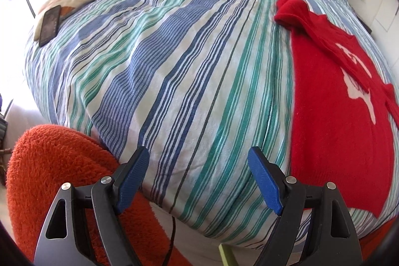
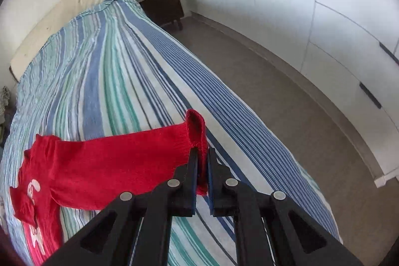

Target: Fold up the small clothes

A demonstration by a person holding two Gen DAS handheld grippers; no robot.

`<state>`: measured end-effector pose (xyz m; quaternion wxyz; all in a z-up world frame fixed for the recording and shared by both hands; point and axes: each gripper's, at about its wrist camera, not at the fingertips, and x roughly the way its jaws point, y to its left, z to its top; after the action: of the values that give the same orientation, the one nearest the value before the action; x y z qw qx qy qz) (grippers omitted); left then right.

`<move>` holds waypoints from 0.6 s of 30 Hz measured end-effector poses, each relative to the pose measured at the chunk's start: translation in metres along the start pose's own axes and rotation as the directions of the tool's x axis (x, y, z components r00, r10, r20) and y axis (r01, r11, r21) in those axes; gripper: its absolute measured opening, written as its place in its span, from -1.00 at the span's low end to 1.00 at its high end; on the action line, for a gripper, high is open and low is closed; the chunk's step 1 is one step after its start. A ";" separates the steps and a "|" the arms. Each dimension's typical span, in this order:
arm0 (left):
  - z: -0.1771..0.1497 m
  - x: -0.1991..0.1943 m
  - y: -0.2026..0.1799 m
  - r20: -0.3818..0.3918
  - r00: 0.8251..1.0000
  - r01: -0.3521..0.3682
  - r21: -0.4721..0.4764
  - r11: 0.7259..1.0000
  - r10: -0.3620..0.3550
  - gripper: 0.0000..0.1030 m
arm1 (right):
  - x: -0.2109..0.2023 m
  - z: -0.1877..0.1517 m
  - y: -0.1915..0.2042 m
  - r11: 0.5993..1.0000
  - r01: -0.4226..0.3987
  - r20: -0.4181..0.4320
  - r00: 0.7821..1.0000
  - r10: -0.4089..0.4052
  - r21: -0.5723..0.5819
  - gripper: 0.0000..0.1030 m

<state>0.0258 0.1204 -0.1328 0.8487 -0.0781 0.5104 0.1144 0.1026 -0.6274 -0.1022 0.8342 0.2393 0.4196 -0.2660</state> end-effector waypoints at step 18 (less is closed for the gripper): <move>0.001 0.006 0.003 -0.014 1.000 -0.010 -0.011 1.000 0.010 0.62 | -0.002 -0.021 -0.066 0.965 -0.097 -0.017 0.994 0.104 0.244 -0.32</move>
<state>0.0286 0.1247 -0.1380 0.8442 -0.0808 0.5159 0.1211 0.0472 -0.6626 -0.1234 0.8047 0.3644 0.3836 -0.2691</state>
